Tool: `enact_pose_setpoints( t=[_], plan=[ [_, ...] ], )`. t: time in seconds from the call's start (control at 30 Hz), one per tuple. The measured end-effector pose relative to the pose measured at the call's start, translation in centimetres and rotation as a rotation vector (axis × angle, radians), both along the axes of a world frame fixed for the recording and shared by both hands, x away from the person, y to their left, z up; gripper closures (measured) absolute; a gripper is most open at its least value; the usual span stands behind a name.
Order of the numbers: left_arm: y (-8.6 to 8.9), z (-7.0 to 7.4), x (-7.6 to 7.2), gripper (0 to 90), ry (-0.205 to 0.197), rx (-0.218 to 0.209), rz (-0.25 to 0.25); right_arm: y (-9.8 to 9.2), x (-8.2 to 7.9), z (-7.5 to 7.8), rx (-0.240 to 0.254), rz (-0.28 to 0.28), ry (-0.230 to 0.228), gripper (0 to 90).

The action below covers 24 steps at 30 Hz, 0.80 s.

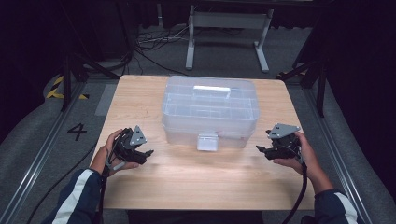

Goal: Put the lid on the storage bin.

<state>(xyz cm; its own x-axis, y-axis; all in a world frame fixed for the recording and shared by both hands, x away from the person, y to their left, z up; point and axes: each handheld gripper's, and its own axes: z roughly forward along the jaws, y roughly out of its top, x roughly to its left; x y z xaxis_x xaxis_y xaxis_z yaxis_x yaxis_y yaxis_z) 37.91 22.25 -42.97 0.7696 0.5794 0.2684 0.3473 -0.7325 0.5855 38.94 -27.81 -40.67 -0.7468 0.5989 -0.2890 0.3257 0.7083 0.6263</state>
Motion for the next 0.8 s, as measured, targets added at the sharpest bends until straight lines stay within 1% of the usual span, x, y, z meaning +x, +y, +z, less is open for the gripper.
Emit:
enact_pose_setpoints(
  t=[0.03, 0.07, 0.1, 0.17, 0.2, 0.3, 0.4, 0.43, 0.53, 0.6, 0.67, 0.73, 0.8],
  plan=[
    [0.1, -0.1, -0.1, 21.4, -0.001, 0.000, -0.001, -0.1, 0.0, -0.1, -0.004, -0.002, 0.003, 30.6],
    [0.3, -0.2, -0.2, 20.9, 0.005, -0.016, -0.004, -0.2, -0.1, -0.3, 0.002, -0.002, 0.012, 30.5],
    [0.4, -0.3, -0.3, 20.1, 0.007, -0.015, -0.001, -0.5, -0.2, -0.5, 0.013, 0.002, 0.022, 30.2],
    [0.7, -0.5, -0.5, 19.6, 0.002, -0.008, 0.009, -0.8, -0.4, -0.8, 0.005, -0.002, 0.020, 28.5],
    [0.9, -0.6, -0.6, 19.5, 0.010, -0.007, 0.009, -1.1, -0.4, -0.9, 0.008, -0.006, 0.021, 28.3],
    [1.5, -0.7, -1.0, 19.3, 0.018, -0.013, 0.011, -1.9, -0.6, -1.3, 0.023, -0.023, 0.037, 27.8],
    [2.2, -1.0, -1.5, 19.2, 0.031, 0.002, 0.022, -2.7, -0.9, -1.7, 0.038, -0.036, 0.039, 27.5],
    [2.5, -1.1, -1.6, 18.9, 0.036, 0.005, 0.019, -3.0, -1.1, -1.8, 0.040, -0.044, 0.049, 27.4],
    [3.0, -1.3, -2.0, 18.9, 0.041, 0.011, 0.029, -3.5, -1.4, -2.1, 0.045, -0.048, 0.047, 27.2],
    [3.6, -1.7, -2.4, 18.9, 0.049, 0.001, 0.037, -4.2, -1.8, -2.5, 0.049, -0.056, 0.050, 26.6],
    [4.1, -2.3, -2.7, 18.9, 0.062, 0.012, 0.041, -4.9, -2.1, -3.0, 0.055, -0.071, 0.059, 26.5],
    [4.4, -2.8, -3.0, 18.9, 0.071, 0.010, 0.048, -5.5, -2.4, -3.4, 0.056, -0.082, 0.068, 25.8],
    [4.6, -3.3, -3.1, 18.7, 0.082, 0.001, 0.055, -6.1, -2.8, -3.8, 0.066, -0.085, 0.079, 25.6]
  ],
)
